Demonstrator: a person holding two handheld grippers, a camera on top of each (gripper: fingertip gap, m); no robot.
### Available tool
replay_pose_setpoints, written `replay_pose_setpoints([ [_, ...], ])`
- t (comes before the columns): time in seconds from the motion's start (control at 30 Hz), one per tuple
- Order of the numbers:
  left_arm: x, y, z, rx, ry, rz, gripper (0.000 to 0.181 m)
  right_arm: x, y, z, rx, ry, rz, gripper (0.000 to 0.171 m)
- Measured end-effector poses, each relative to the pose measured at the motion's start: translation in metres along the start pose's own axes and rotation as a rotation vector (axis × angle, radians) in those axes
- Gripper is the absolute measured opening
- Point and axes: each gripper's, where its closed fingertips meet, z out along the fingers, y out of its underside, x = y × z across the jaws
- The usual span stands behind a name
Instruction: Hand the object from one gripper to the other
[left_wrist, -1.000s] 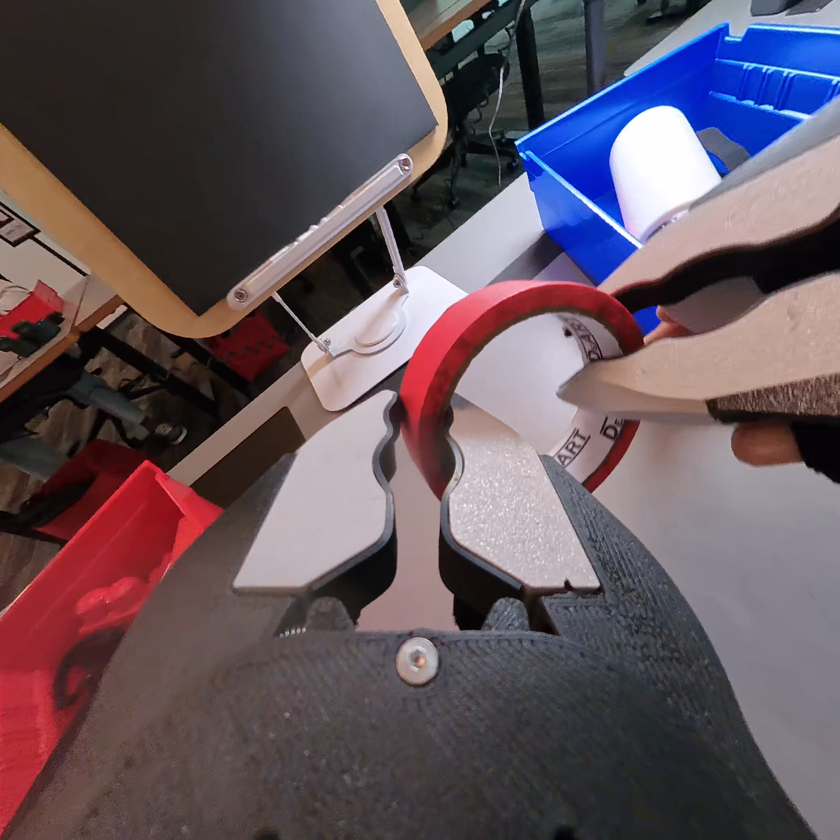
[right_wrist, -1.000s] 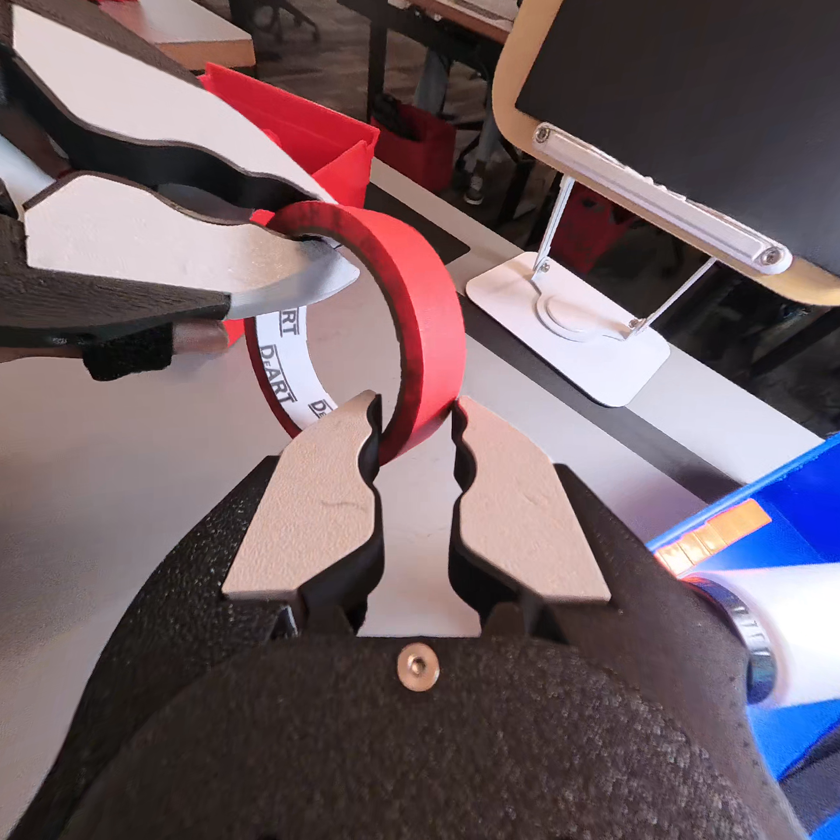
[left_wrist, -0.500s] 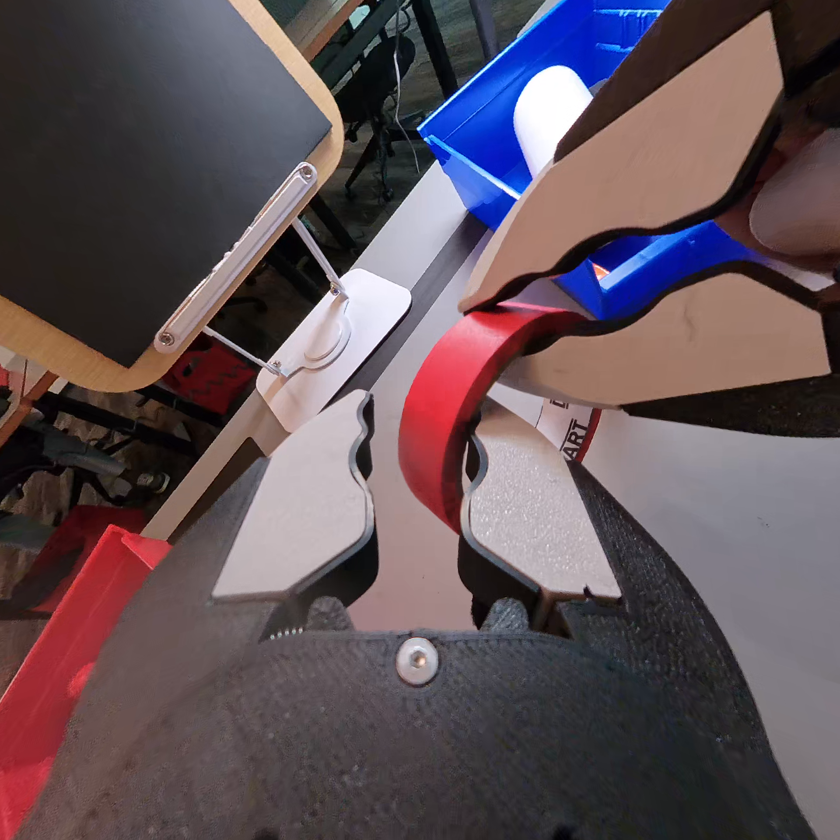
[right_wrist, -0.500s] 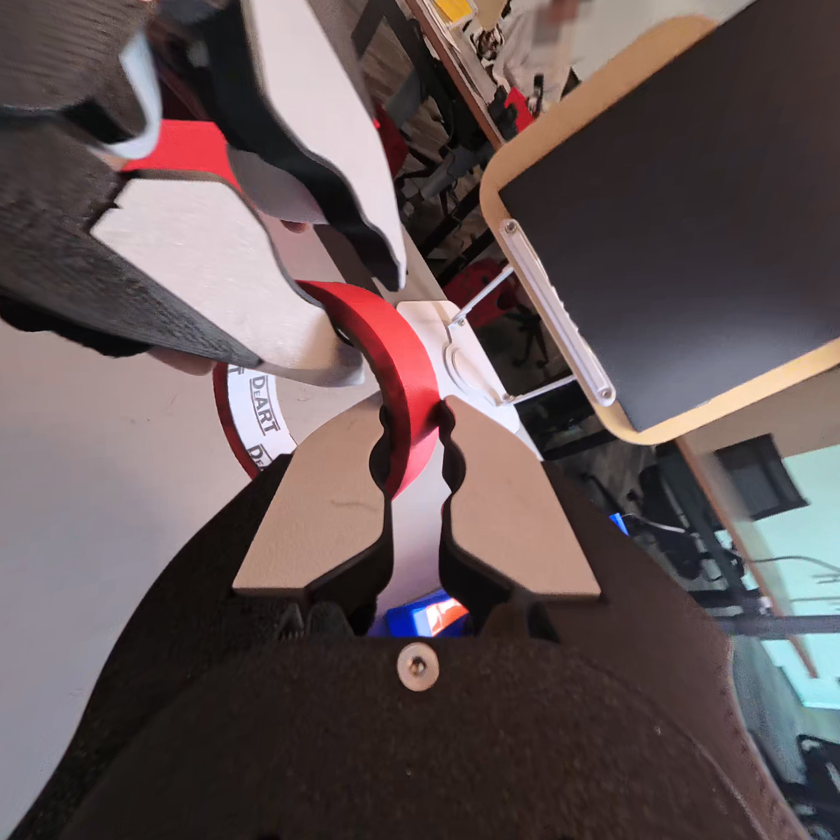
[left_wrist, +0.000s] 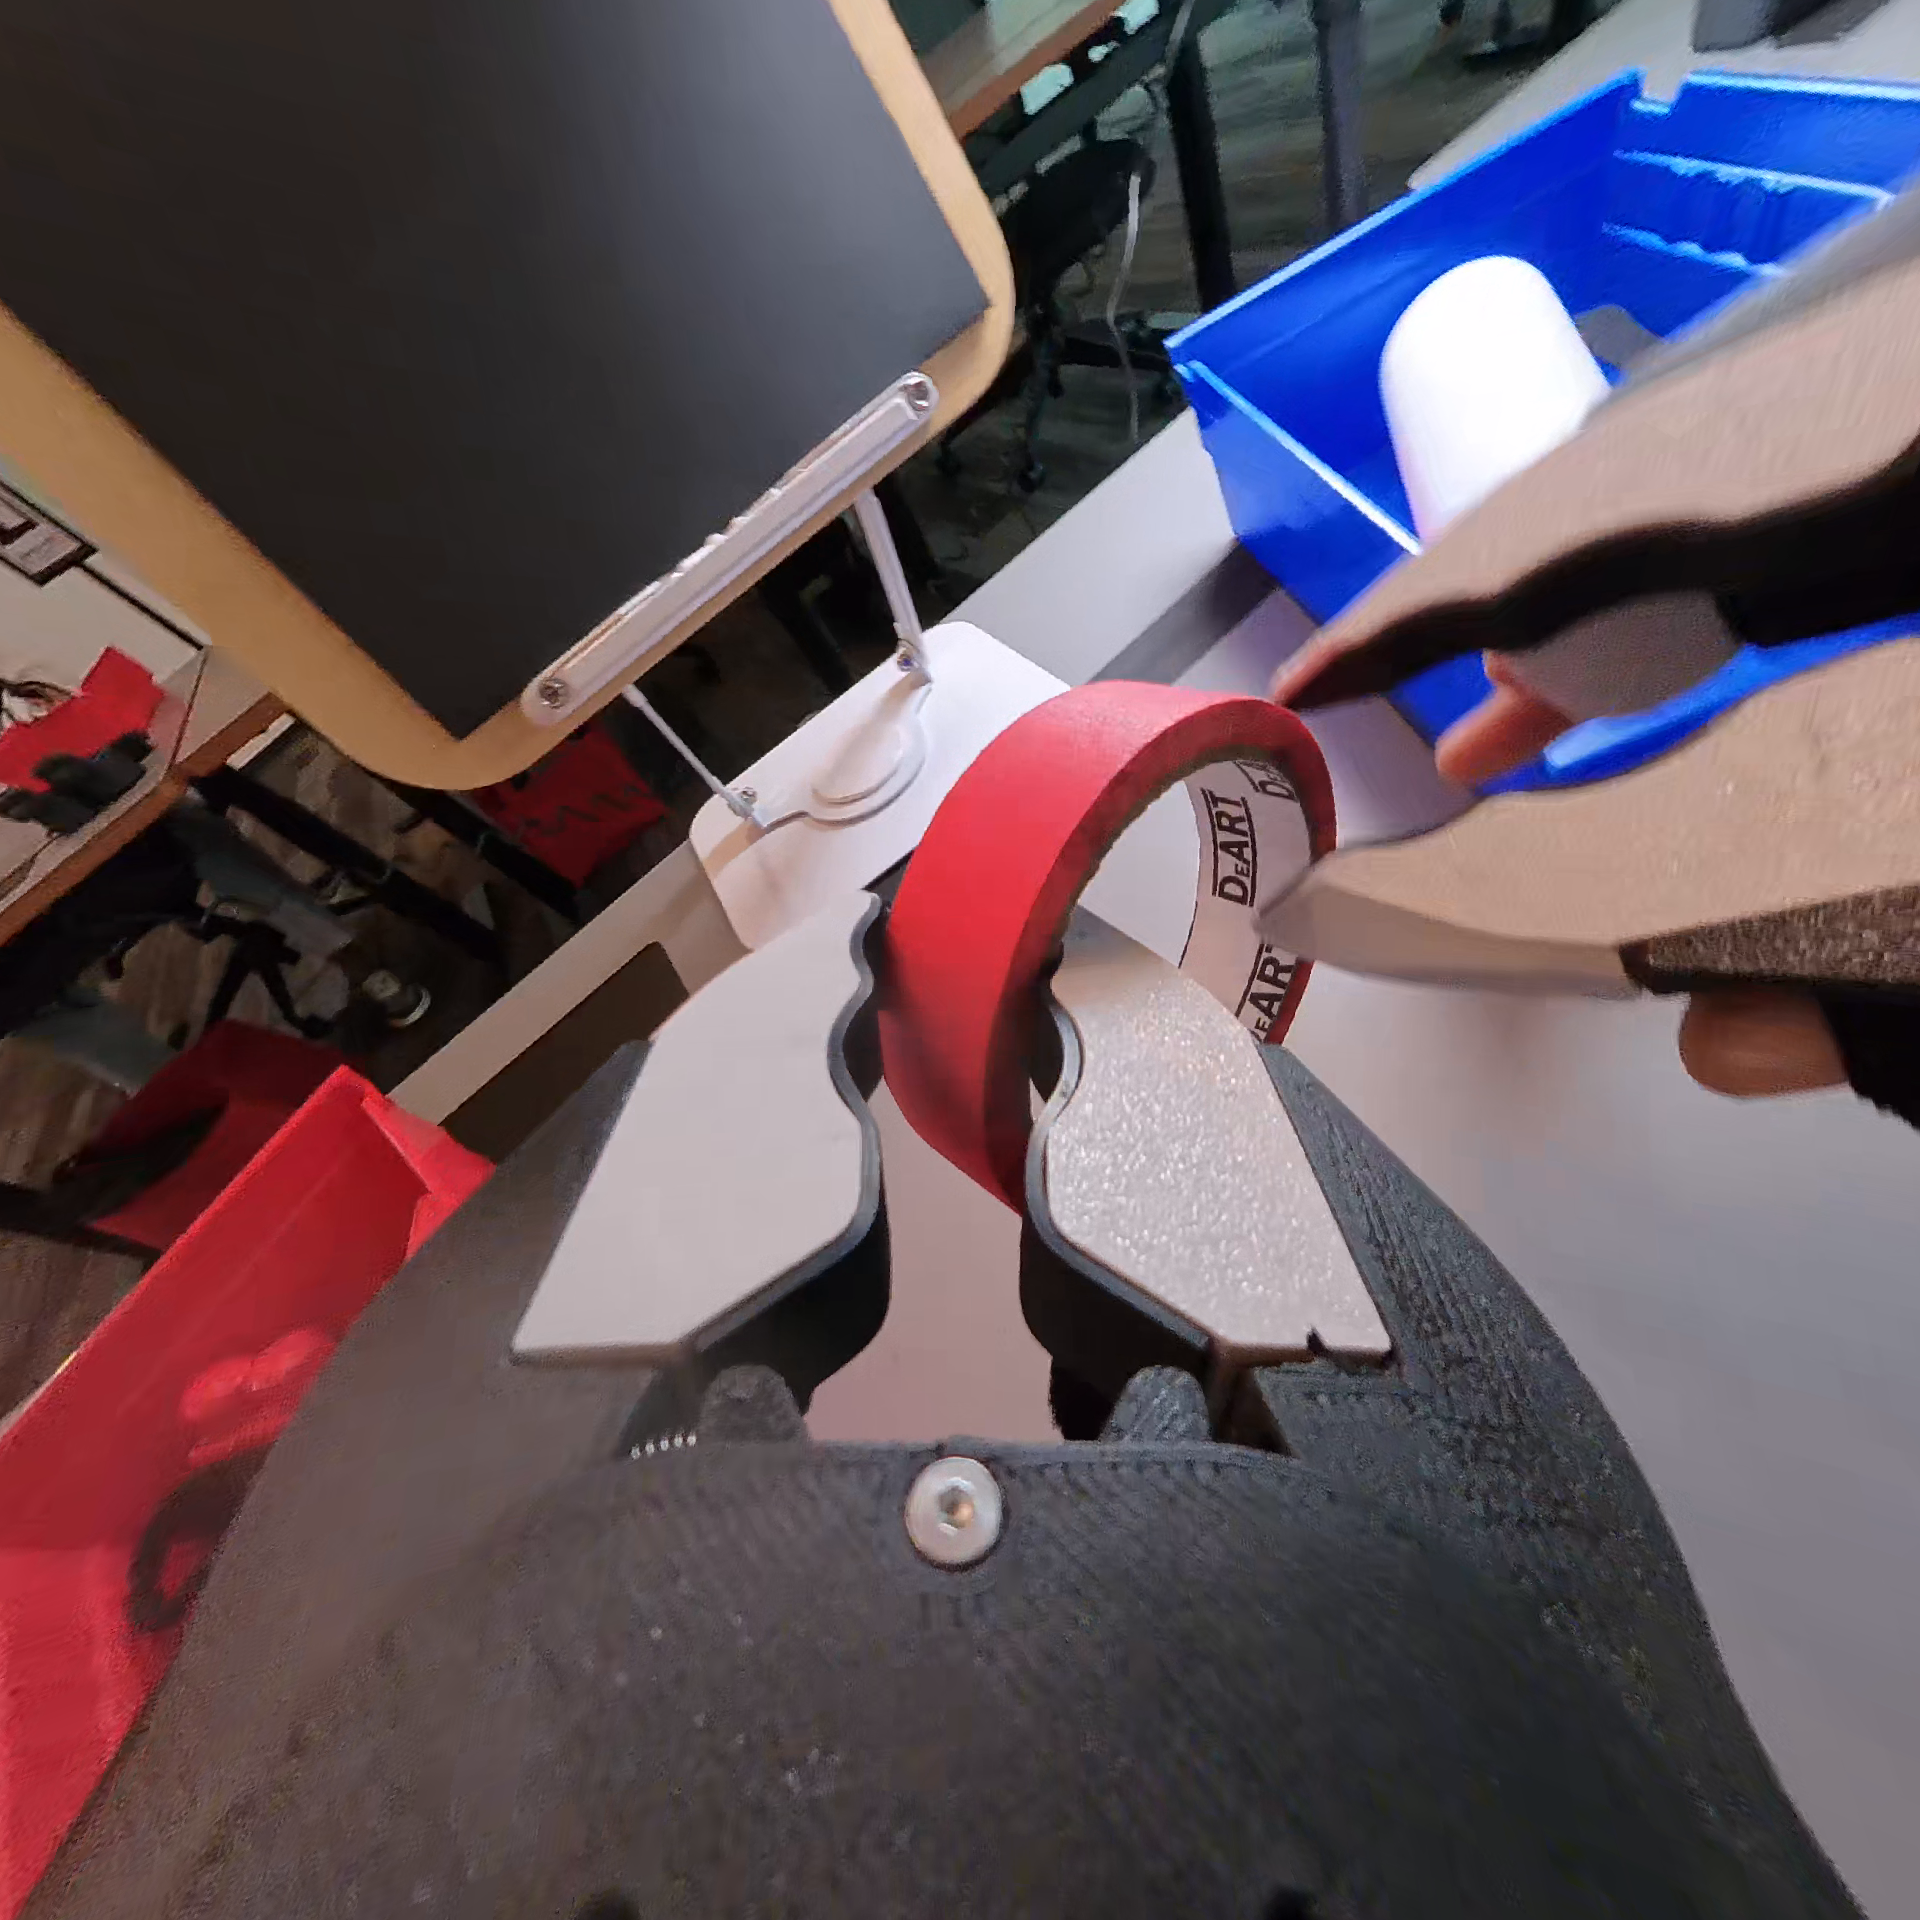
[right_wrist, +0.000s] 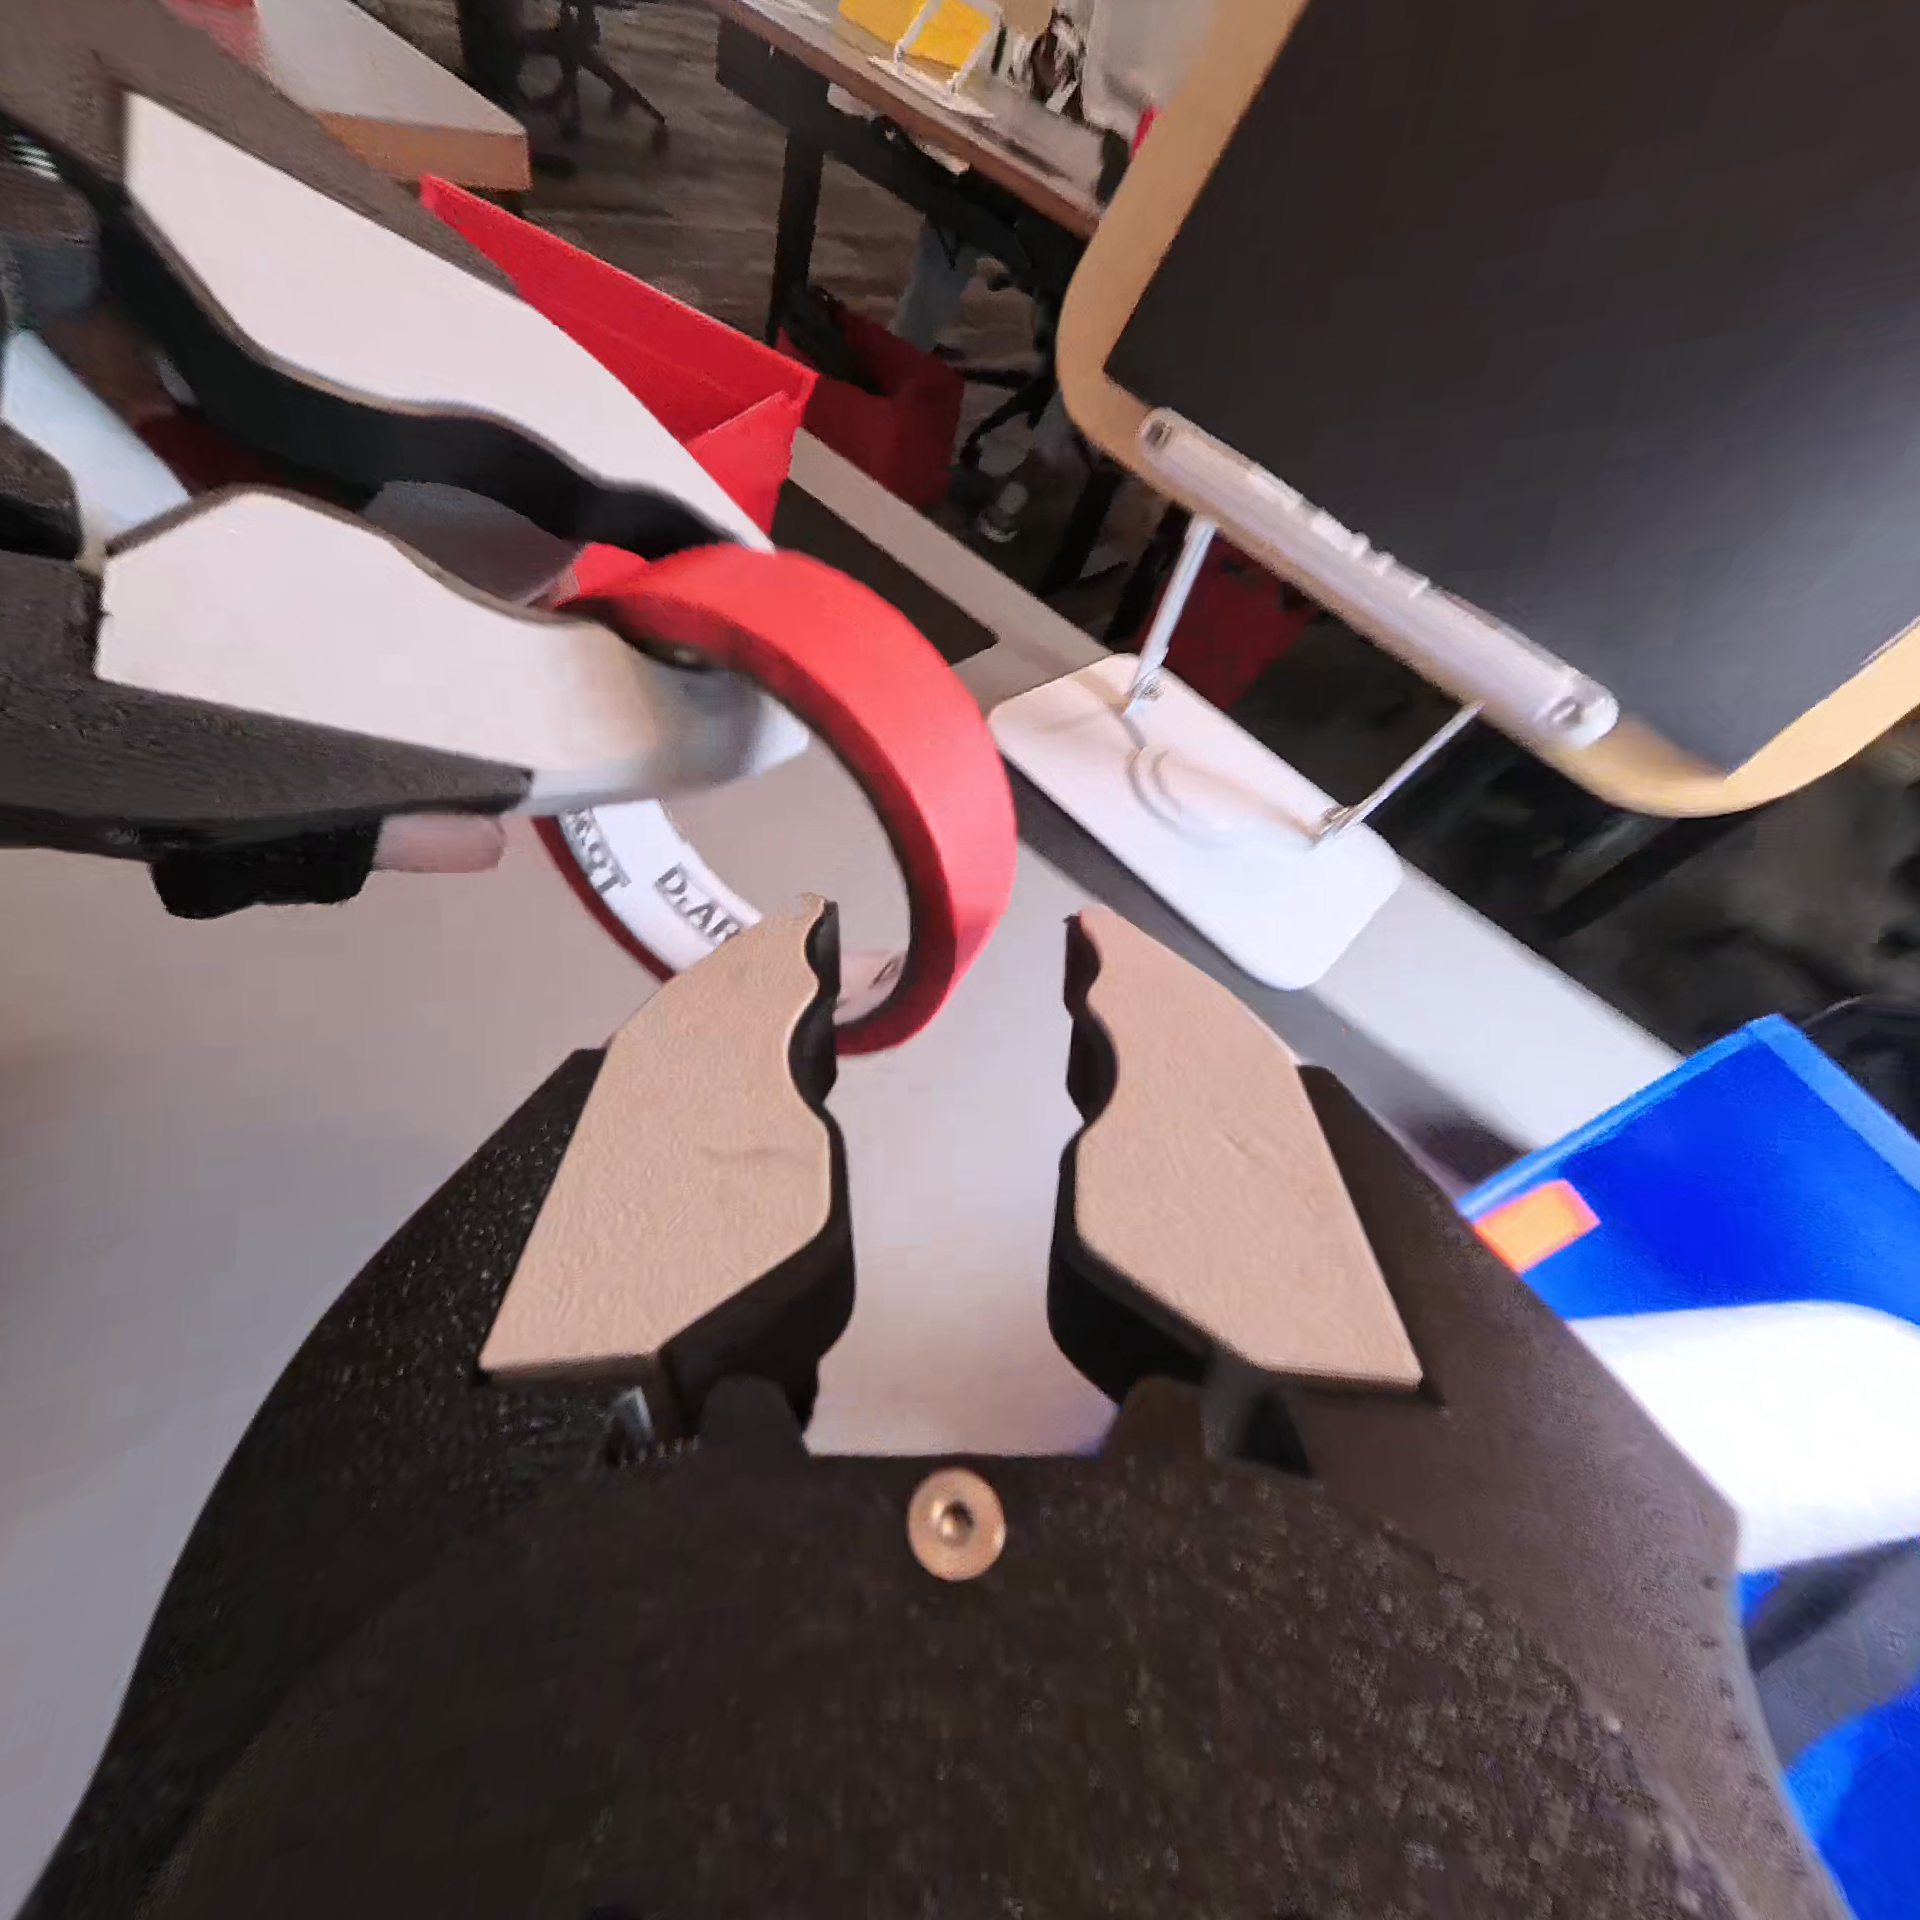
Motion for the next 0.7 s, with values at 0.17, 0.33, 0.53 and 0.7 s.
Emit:
replay_pose_setpoints([
  [0.17, -0.005, -0.003, -0.002, 0.026, 0.0, -0.068, 0.025, -0.017, 0.017, 0.015, -0.032, -0.149, 0.266, 0.019],
  [0.33, 0.006, 0.002, 0.002, -0.014, 0.062, -0.034, 0.038, 0.001, 0.018, 0.011, -0.041, -0.097, 0.194, 0.013],
  [0.53, 0.022, 0.005, 0.005, -0.031, 0.098, 0.058, 0.04, 0.018, 0.013, 0.002, -0.055, 0.064, -0.107, 0.01],
  [0.7, 0.029, 0.003, 0.004, -0.021, 0.129, 0.093, 0.029, 0.01, 0.001, -0.002, -0.038, 0.143, -0.342, 0.009],
])
